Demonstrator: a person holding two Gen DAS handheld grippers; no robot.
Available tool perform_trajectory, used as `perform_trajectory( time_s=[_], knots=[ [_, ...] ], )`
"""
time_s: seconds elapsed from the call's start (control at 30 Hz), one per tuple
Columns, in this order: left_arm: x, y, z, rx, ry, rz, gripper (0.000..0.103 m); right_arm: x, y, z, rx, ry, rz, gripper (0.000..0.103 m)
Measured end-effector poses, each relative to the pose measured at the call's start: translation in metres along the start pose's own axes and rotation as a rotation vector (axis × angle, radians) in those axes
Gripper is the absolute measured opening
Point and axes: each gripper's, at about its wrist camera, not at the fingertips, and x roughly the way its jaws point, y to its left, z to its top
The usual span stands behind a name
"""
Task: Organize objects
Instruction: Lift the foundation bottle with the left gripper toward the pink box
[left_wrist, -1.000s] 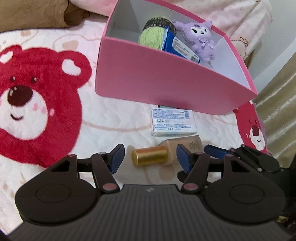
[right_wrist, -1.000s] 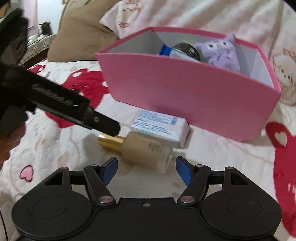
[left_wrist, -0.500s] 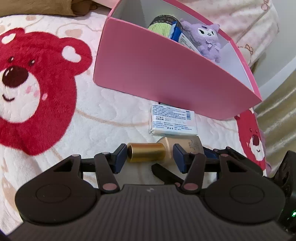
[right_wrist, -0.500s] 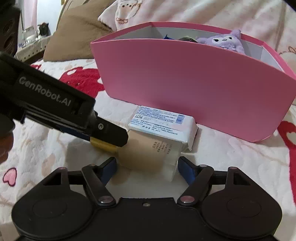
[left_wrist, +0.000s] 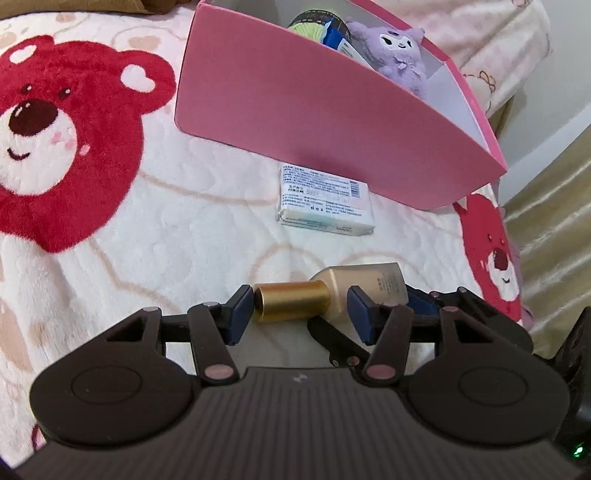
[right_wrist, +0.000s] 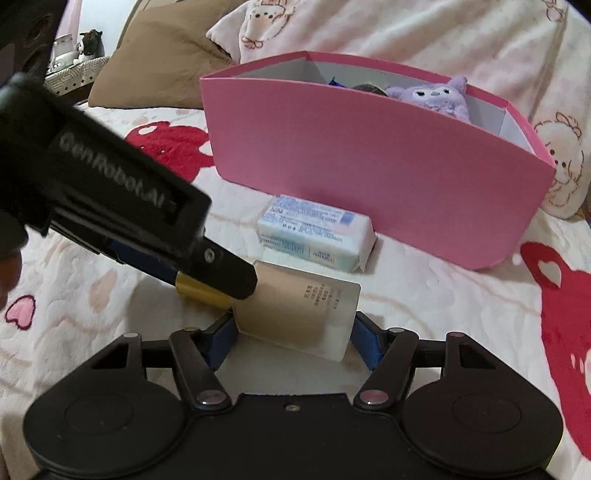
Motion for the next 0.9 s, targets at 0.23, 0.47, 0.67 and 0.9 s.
perform_trajectory(
  time_s=[0.23,0.47,0.67,0.9],
  knots=[
    [0.0,-0.001,-0.004,0.009,-0.048,0.007,0.055,0.011,-0.014,-0.001,0.05,-0.037,0.042,0.077],
    [-0.008,-0.011,-0.012,0.094,-0.068,0.03,0.052,-0.007,-0.011,0.002,0.037,-0.073,0.02,0.071],
    [-0.022,-0.011,-0.016,0.084,-0.057,-0.005,0.052,-0.03,-0.007,-0.003,0.02,-0.108,0.012,0.071],
    [-0.039,-0.029,-0.027,0.138,-0.024,-0.043,0.052,-0.061,-0.003,-0.01,0.048,-0.111,-0.015,0.07]
  ],
)
